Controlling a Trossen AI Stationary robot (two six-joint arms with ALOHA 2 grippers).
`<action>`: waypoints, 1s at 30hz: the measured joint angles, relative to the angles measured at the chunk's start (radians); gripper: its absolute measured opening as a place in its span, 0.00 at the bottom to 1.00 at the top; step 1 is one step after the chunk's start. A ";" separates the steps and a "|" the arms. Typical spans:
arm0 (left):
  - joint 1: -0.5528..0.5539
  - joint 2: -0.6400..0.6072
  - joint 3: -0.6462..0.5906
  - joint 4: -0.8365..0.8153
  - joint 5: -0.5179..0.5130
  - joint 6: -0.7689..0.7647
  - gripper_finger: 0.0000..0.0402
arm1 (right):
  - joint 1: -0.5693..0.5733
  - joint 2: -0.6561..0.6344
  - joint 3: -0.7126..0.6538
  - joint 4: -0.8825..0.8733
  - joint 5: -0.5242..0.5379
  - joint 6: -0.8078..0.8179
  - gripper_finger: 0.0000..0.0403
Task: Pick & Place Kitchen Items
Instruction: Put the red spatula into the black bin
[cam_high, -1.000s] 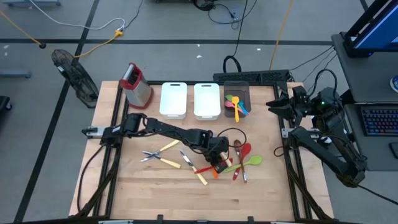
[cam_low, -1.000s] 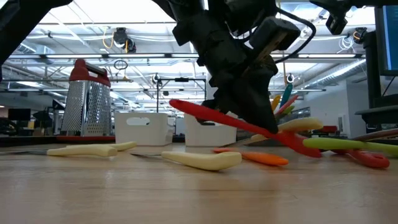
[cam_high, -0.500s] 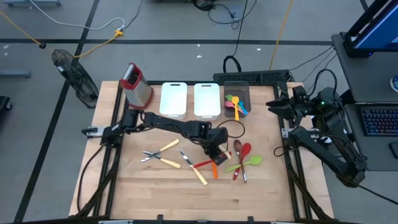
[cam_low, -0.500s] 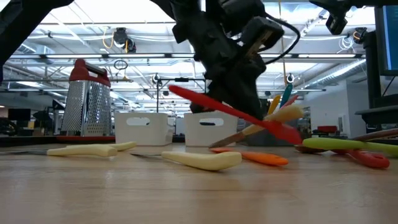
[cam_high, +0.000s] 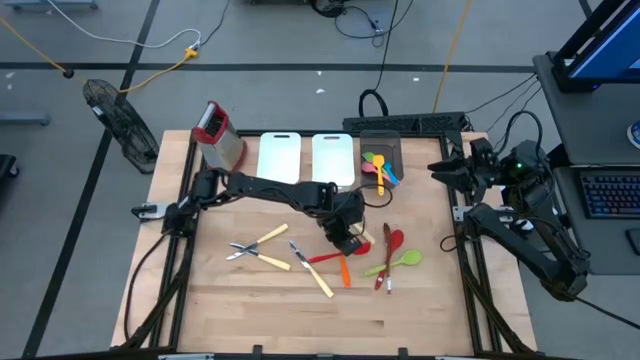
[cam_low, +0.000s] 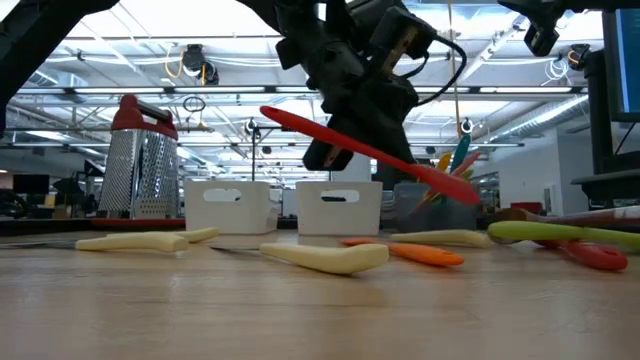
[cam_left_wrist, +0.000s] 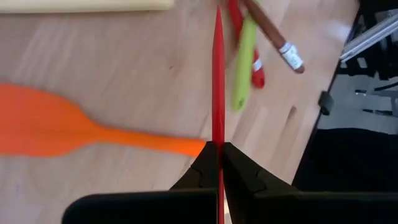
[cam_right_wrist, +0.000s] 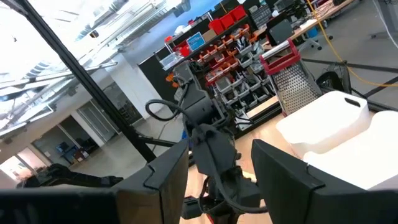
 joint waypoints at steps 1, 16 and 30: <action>-0.001 -0.001 0.000 0.005 0.000 0.000 0.00 | 0.000 0.000 0.000 0.000 -0.006 0.015 0.42; 0.014 -0.011 0.000 0.202 0.049 -0.063 0.00 | 0.035 -0.025 -0.198 -0.237 -0.250 0.044 0.42; 0.166 -0.195 0.000 0.534 -0.027 -0.163 0.00 | 0.162 -0.069 -0.414 0.320 -0.051 0.368 0.60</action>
